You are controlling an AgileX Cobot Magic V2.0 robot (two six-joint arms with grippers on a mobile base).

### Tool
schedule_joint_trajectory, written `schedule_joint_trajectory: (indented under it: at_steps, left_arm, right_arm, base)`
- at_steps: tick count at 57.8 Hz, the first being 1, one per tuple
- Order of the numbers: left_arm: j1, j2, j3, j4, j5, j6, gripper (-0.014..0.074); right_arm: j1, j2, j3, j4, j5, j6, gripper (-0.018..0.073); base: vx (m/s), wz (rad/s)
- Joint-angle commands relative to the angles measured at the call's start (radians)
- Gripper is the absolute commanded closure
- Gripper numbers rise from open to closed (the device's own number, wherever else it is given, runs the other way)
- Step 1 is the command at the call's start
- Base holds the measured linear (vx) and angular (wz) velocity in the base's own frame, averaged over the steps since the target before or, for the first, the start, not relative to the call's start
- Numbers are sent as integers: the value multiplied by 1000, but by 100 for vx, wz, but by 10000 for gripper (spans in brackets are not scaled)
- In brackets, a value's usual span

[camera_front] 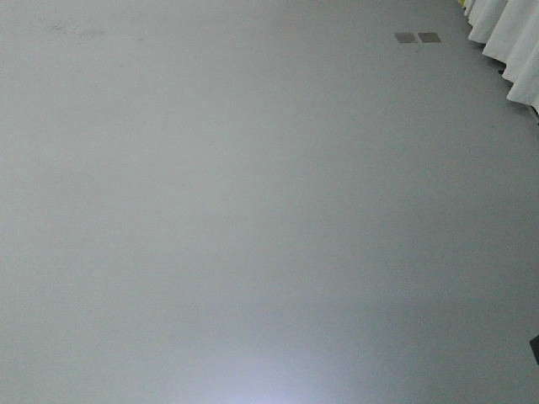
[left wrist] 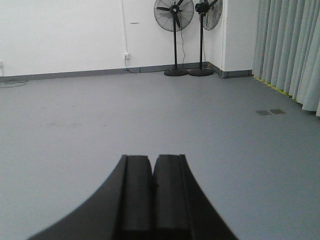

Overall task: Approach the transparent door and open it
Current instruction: 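Drive the base across the grey floor, turning toward the glass door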

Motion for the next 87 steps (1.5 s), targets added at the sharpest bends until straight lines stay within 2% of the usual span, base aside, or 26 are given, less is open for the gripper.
schedule_joint_trajectory:
  at_steps: [1, 41, 87]
  left_arm:
    - [0, -3, 25, -6, -85, -5, 602]
    - [0, -3, 25, -6, -85, -5, 602]
    - [0, -3, 25, -6, -85, -5, 602]
  right_arm:
    - [-1, -14, 14, -3, -80, 1, 567]
    - [-1, -14, 14, -3, -80, 1, 567]
    - [-1, -14, 14, -3, -80, 1, 567]
  base:
    - [0, 0]
    - [10, -2]
    - [43, 2]
